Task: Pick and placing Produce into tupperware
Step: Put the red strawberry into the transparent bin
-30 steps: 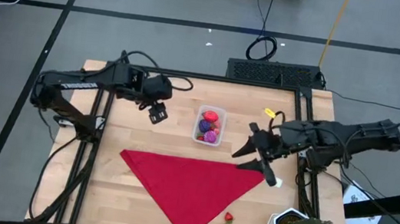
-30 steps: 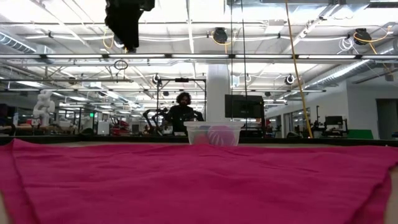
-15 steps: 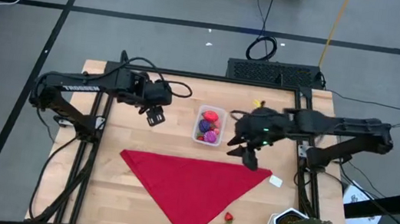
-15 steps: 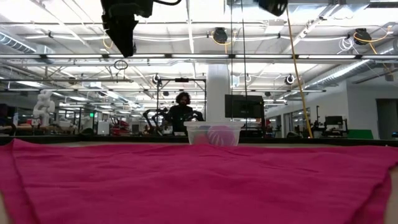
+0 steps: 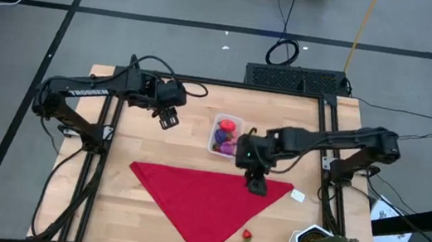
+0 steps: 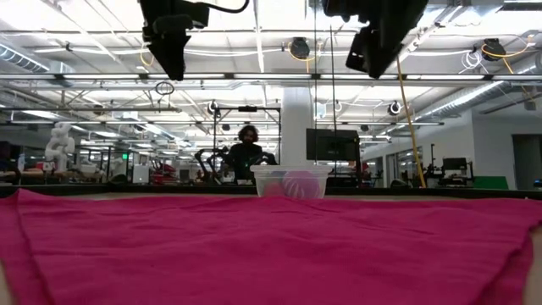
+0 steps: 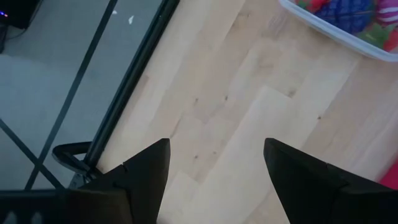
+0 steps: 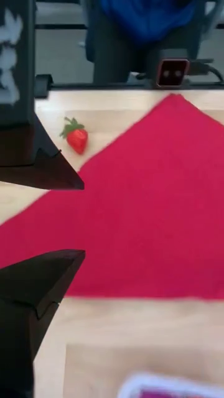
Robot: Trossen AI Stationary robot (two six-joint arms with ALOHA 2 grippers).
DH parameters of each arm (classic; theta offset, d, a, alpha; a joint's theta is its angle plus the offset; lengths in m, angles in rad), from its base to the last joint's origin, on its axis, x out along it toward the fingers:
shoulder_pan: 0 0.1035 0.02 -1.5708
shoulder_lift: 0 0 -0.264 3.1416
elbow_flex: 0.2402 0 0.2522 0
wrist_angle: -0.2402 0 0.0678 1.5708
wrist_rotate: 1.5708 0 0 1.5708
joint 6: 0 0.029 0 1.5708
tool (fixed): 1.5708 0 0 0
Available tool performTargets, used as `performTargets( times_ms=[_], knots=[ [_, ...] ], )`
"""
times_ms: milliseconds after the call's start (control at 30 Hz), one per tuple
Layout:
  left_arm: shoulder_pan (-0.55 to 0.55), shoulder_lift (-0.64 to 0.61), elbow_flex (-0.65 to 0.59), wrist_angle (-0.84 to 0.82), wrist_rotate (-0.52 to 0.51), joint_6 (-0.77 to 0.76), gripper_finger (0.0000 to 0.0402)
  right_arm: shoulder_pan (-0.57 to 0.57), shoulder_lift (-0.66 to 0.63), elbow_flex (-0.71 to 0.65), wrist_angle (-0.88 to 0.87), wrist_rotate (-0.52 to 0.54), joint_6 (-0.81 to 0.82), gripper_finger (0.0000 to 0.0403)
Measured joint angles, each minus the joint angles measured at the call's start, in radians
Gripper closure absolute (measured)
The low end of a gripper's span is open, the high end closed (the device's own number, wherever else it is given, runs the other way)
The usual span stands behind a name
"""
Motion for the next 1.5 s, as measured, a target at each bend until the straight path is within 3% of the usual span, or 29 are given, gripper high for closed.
performTargets(
  times_ms=[433, 633, 1067, 1133, 1300, 1500],
  knots=[
    [0.003, 0.000, 0.000, 0.001, 0.000, -0.014, 0.0135, 0.131, 0.002, 0.000, -0.013, 0.003, 0.026, 0.0245],
    [0.003, 0.000, 0.000, 0.003, 0.000, -0.014, 0.0135, 0.136, 0.003, 0.000, -0.048, 0.084, -0.117, 0.0245],
    [0.003, 0.000, 0.000, 0.006, 0.000, -0.010, 0.0135, 0.134, 0.003, 0.000, 0.038, 0.089, -0.137, 0.0245],
    [0.003, 0.000, 0.000, 0.006, 0.000, -0.010, 0.0135, 0.134, 0.003, 0.000, 0.064, 0.089, -0.196, 0.0245],
    [0.003, 0.000, 0.000, 0.006, 0.001, -0.012, 0.0135, 0.168, 0.002, -0.030, 0.051, 0.091, -0.521, 0.0245],
    [0.001, 0.000, 0.000, 0.008, 0.001, -0.013, 0.0135, 0.182, 0.003, -0.155, 0.074, 0.145, -0.558, 0.0245]
  ],
)
